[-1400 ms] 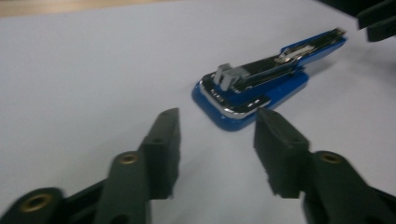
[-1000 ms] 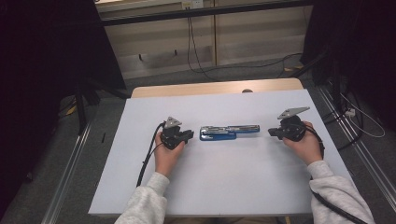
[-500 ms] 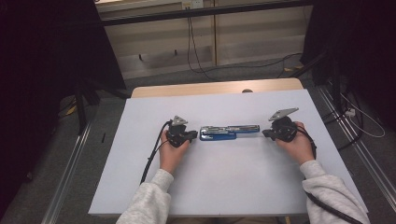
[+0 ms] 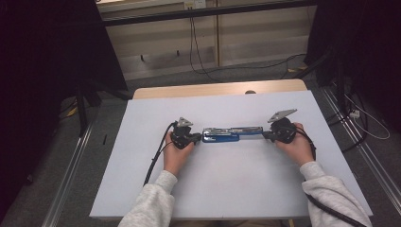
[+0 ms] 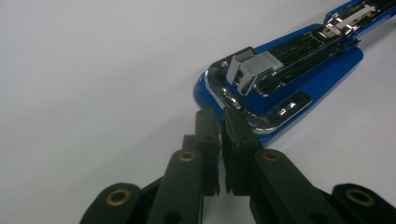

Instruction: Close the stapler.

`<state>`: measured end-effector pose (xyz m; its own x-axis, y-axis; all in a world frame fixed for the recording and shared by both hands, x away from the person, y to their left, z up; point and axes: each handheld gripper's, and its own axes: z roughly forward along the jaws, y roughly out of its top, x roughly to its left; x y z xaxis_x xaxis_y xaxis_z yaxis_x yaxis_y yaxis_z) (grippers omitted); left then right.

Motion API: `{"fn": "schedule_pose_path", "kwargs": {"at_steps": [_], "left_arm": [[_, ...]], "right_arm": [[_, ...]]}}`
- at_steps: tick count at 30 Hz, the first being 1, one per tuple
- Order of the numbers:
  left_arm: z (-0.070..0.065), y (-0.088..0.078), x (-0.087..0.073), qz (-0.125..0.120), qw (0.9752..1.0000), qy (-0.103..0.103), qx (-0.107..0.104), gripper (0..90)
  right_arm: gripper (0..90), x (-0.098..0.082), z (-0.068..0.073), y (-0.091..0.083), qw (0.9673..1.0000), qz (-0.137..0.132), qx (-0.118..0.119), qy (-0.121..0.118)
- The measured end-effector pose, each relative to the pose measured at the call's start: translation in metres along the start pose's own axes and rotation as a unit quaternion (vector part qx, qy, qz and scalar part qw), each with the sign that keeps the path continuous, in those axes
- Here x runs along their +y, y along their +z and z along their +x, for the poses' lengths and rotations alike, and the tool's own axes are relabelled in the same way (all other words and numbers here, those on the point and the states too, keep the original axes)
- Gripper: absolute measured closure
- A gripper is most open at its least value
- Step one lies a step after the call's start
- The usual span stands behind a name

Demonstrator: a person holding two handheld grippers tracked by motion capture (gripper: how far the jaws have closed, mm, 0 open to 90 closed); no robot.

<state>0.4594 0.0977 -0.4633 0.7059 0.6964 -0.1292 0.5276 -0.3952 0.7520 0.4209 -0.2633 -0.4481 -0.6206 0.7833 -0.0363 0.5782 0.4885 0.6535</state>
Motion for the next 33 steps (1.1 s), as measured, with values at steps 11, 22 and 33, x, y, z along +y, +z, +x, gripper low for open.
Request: {"fn": "schedule_pose_path", "kwargs": {"at_steps": [11,22,33], "left_arm": [[-0.001,0.003,0.001,-0.003,1.0000,-0.002,0.004,85.2],[0.000,0.003,0.001,-0.003,0.9999,0.006,0.008,84.7],[0.001,0.000,0.002,-0.012,0.9999,-0.008,0.005,70.3]], "right_arm": [[90.0,0.008,0.005,-0.004,0.9996,-0.027,0.009,-0.006],[80.9,0.015,0.012,-0.004,0.9989,-0.043,0.014,-0.013],[52.9,0.012,0.012,-0.006,0.9976,-0.060,0.030,0.017]]}}
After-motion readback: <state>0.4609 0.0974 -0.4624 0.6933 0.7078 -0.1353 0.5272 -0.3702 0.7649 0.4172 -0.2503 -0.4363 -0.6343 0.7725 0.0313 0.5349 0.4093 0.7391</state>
